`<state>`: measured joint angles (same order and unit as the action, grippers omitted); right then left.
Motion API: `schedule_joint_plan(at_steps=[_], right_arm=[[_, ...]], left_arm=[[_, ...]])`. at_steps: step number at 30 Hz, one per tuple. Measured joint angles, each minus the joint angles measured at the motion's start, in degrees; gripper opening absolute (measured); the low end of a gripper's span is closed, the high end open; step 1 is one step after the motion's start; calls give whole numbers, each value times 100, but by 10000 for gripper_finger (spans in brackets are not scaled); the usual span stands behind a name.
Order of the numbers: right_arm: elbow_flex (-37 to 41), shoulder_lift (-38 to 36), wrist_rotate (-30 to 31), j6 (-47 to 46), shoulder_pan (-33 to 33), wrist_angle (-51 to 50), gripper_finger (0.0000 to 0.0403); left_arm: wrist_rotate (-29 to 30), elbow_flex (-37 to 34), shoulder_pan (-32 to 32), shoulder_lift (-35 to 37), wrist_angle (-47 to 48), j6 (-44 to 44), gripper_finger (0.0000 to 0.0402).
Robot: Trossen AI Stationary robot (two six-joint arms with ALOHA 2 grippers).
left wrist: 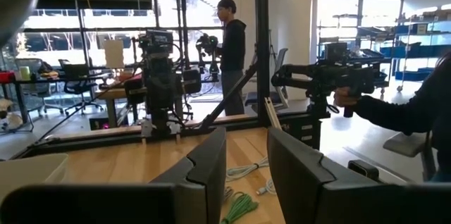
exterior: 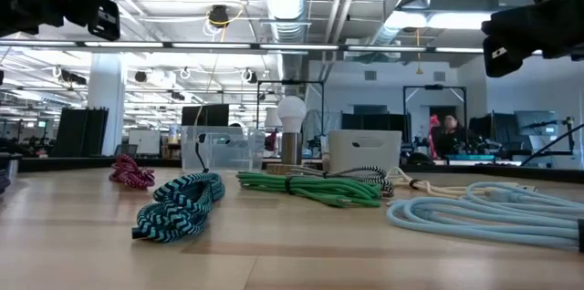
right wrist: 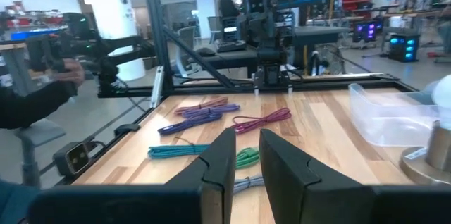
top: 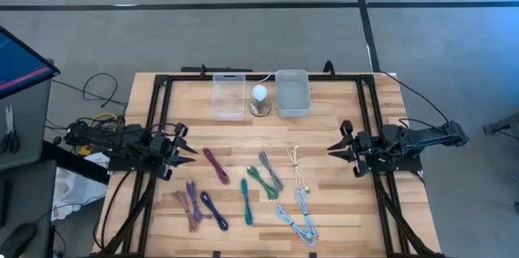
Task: Pick & Place USB Port
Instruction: Put the white charger cable into the gray bin
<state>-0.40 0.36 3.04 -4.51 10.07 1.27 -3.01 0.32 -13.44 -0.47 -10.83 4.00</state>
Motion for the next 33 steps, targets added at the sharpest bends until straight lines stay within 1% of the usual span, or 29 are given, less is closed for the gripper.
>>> schedule_joint_plan(at_steps=[9,14,16,18,20,28,33], right_arm=[[0,0,1,0,0,1,60],[0,0,24,-5,0,7,60],[0,0,318,-149,0,44,60],[-4,18,836,-452,-7,114,60],[-51,108,1214,-603,-7,34,60],[-120,740,2546,-815,-7,-83,60],[-153,1222,3039,-1193,-7,-112,51]], left_arm=[[11,0,1,0,-17,17,104],[486,0,1,0,-20,1,104],[737,0,1,0,-20,1,104],[938,0,1,0,-20,1,104],[1050,0,1,0,-19,16,104],[1113,0,1,0,-22,19,104],[1113,0,1,0,-39,19,104]])
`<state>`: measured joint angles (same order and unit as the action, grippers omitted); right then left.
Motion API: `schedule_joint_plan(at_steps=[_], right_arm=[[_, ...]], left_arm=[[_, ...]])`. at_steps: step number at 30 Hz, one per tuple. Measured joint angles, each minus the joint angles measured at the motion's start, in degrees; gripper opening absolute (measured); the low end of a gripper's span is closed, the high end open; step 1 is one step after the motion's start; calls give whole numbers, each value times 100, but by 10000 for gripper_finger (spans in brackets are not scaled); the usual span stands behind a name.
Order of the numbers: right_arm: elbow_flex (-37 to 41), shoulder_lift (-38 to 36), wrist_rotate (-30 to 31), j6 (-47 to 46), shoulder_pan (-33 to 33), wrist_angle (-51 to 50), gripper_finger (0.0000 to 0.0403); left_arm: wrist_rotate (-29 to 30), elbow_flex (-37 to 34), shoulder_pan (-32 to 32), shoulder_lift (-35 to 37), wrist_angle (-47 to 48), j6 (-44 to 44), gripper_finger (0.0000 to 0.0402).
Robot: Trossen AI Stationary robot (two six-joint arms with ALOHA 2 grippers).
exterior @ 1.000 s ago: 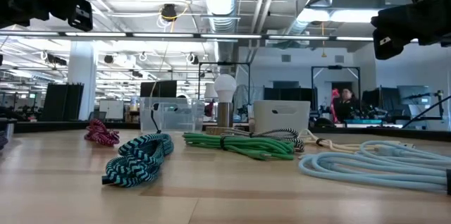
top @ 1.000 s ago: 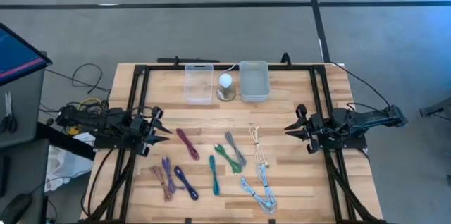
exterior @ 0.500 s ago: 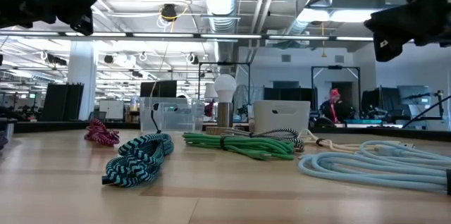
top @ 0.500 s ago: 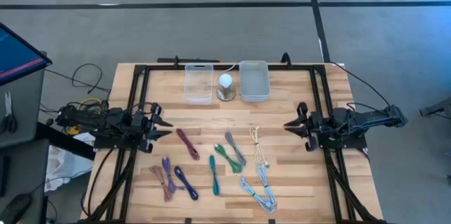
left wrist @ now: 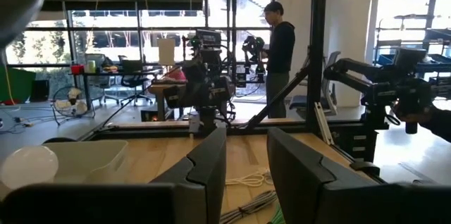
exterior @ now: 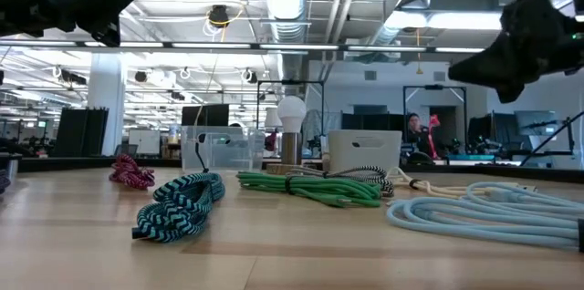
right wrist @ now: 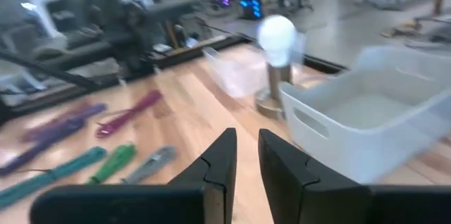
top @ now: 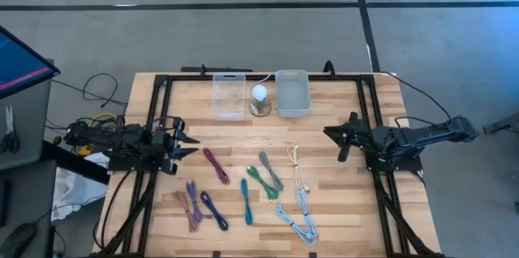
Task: Pick & Place USB Port
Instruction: Put the white charger cable into the gray bin
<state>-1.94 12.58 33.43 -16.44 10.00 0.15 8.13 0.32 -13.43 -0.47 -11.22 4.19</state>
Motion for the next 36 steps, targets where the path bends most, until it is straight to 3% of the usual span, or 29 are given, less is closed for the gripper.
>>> schedule_joint_plan(at_steps=[4,8,16,20,30,33,36], right_arm=[[-268,508,154,-11,0,11,30],[-581,1156,-115,27,0,11,12],[-997,2737,-166,-595,-2,23,12],[-1291,3576,149,-899,-21,28,12],[-2020,4867,224,-1,-468,208,10],[-2166,5032,-355,178,-605,216,7],[-2225,5117,-1959,842,-748,231,2]], left_arm=[[0,0,0,0,0,2,104],[1,0,0,0,0,0,104],[1,1,0,0,0,1,104],[0,0,0,0,0,0,104],[1,0,0,0,0,0,104],[1,0,0,0,0,0,104],[1,0,0,0,0,1,104]])
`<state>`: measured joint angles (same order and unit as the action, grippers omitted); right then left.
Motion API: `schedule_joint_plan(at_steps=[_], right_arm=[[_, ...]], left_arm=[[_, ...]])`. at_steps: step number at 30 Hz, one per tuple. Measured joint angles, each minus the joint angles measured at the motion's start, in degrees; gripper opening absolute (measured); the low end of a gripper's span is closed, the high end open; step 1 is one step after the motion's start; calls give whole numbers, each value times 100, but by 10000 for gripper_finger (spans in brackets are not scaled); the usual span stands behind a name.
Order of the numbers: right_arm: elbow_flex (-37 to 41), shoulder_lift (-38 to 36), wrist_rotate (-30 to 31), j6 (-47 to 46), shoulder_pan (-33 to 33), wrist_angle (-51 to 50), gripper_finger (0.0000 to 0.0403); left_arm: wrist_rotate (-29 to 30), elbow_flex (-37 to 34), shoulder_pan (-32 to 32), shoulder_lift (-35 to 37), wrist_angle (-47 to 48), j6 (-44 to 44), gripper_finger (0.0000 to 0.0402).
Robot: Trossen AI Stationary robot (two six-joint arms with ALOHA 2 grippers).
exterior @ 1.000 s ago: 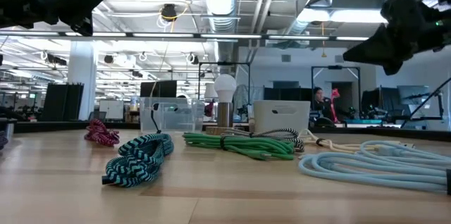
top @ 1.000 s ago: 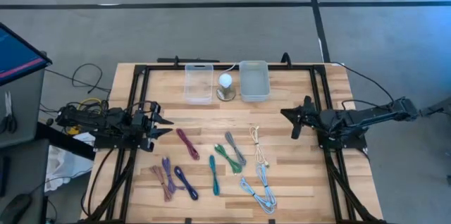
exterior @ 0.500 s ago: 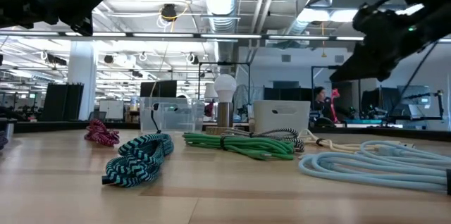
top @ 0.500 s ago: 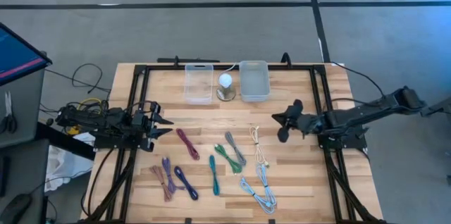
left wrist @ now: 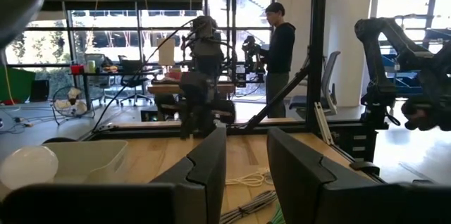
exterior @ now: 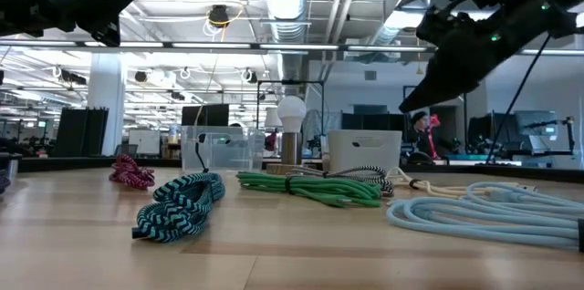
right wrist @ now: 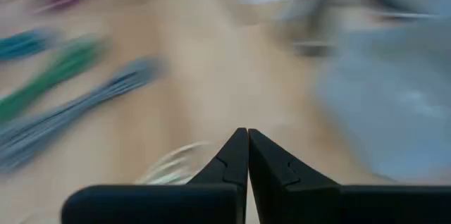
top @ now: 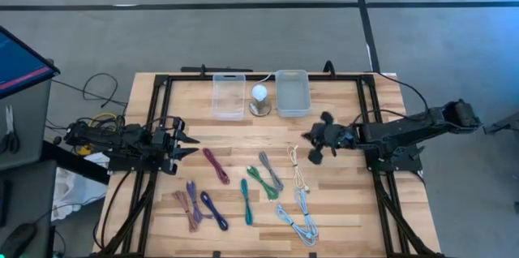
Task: Pick & Place USB Port
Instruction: Put the white charger cable into the gray bin
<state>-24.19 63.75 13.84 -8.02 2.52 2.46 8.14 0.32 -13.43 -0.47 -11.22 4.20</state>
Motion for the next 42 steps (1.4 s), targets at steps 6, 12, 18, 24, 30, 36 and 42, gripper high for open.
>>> schedule_joint_plan(at_steps=[6,12,18,24,30,36,42], right_arm=[[-13,184,-1637,-176,-121,101,7],[-12,586,-1858,-989,-62,110,40],[-87,946,-1834,-1297,-71,83,100],[-654,1290,-1682,-2537,-43,-342,131],[-1575,1904,-1372,-2943,168,-1787,134],[-2187,2507,-1162,-3449,282,-2027,143],[-2642,3003,-919,-3864,310,-2598,161]], left_arm=[[-1,0,0,-2,1,-1,104],[-1,0,0,-4,0,-1,104],[-1,0,0,-4,1,-7,104],[-2,0,0,-7,2,-17,104],[-1,0,0,-49,2,-19,104],[299,0,0,-165,2,-5,104],[548,0,0,-389,0,-1,104]])
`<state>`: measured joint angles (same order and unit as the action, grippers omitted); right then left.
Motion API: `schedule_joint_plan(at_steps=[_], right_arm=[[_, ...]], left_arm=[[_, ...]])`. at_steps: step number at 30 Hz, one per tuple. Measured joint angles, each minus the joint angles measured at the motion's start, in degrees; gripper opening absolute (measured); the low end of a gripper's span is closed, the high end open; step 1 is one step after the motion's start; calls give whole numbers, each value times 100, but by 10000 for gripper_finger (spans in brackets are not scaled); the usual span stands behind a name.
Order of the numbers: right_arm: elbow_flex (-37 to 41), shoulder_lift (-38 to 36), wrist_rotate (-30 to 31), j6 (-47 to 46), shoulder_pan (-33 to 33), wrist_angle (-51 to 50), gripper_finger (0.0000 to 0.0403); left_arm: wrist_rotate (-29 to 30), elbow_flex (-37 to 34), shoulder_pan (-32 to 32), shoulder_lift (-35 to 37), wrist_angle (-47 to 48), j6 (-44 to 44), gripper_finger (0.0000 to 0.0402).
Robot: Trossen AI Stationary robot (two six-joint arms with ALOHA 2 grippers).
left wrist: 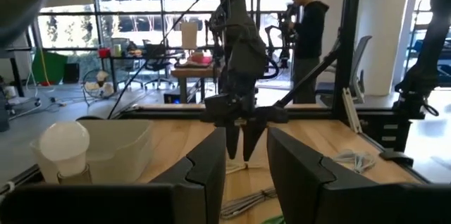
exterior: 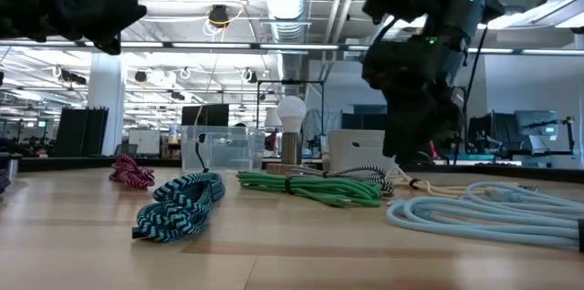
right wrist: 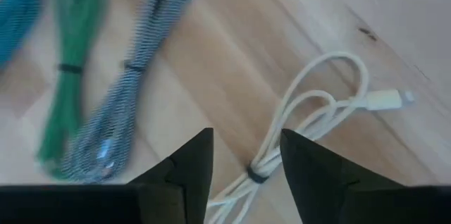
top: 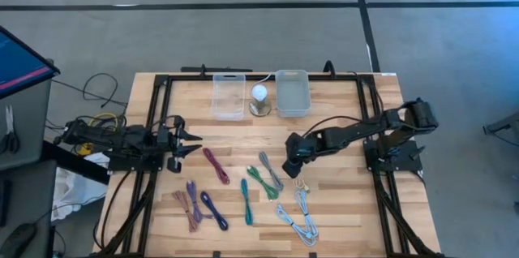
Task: Pick & Place USB Port
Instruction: Put the white charger cable into the gray bin
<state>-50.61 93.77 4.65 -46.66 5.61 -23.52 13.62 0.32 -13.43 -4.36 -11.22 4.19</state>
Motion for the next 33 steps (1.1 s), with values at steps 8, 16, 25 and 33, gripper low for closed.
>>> schedule_joint_plan(at_steps=[8,16,25,33], right_arm=[[-402,415,312,-475,-1,-597,170],[-468,497,330,-594,-5,-1006,145],[-347,494,448,-550,-1,-1105,98],[21,459,530,-542,28,-567,95]], left_arm=[[8,0,0,-390,1,0,104],[9,0,0,-696,0,0,104],[12,0,0,-766,-24,-1,104],[12,0,0,-768,-39,0,104]])
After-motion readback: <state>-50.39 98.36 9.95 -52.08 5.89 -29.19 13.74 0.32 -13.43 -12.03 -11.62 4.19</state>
